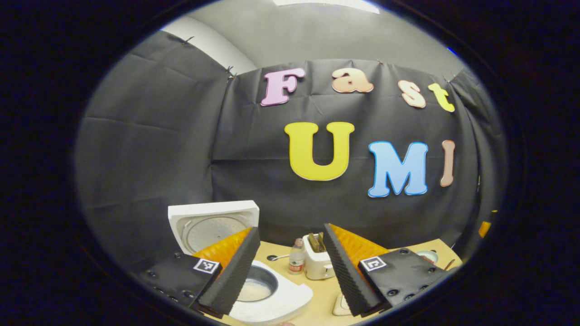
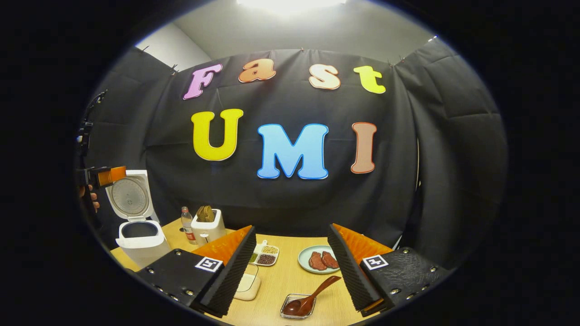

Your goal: Close the left gripper, press the button to open the rice cooker; take a wooden spoon from the chopstick holder with the right hand, scoop a spoonful of rice and pour it into the rice cooker, then put the wooden spoon back into the chopstick holder.

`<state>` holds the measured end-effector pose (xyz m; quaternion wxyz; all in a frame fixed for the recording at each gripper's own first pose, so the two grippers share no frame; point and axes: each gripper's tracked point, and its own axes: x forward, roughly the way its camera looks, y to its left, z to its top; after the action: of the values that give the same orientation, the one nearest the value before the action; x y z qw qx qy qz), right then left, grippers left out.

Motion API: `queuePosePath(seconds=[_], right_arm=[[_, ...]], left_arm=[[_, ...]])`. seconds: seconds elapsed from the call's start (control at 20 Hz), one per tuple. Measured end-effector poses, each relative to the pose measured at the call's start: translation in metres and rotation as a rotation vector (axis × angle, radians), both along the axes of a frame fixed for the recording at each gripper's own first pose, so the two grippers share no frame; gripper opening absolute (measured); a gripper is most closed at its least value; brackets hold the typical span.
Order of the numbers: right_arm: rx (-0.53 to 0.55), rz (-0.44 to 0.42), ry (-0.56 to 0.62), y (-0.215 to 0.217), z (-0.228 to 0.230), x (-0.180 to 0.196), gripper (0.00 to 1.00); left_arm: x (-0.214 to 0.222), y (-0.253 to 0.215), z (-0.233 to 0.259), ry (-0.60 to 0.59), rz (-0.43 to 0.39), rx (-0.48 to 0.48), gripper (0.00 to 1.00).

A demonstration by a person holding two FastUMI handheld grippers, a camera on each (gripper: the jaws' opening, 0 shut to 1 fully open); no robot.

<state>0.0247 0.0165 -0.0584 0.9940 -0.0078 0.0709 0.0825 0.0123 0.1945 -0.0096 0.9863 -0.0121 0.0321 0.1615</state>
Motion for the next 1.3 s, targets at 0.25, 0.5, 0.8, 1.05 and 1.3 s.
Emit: queuePosePath(seconds=[0.25,0.5,0.8,1.05,1.3], right_arm=[[0.036,-0.046,0.071,-0.034,-0.026,0.004,0.96],[0.065,-0.076,0.235,-0.061,-0.077,0.016,0.96],[0.099,-0.094,0.401,-0.081,-0.136,0.030,0.96],[0.147,-0.088,0.547,-0.084,-0.184,0.040,0.97],[0.217,-0.094,0.652,-0.083,-0.231,0.058,0.98]], left_arm=[[0.000,-0.037,0.007,-0.040,-0.053,0.031,0.93],[0.004,-0.077,-0.002,-0.003,-0.127,0.043,0.93],[0.005,-0.102,-0.012,0.041,-0.168,0.048,0.93],[0.005,-0.114,-0.026,0.089,-0.156,0.042,0.95],[0.005,-0.127,-0.028,0.107,-0.155,0.046,0.93]])
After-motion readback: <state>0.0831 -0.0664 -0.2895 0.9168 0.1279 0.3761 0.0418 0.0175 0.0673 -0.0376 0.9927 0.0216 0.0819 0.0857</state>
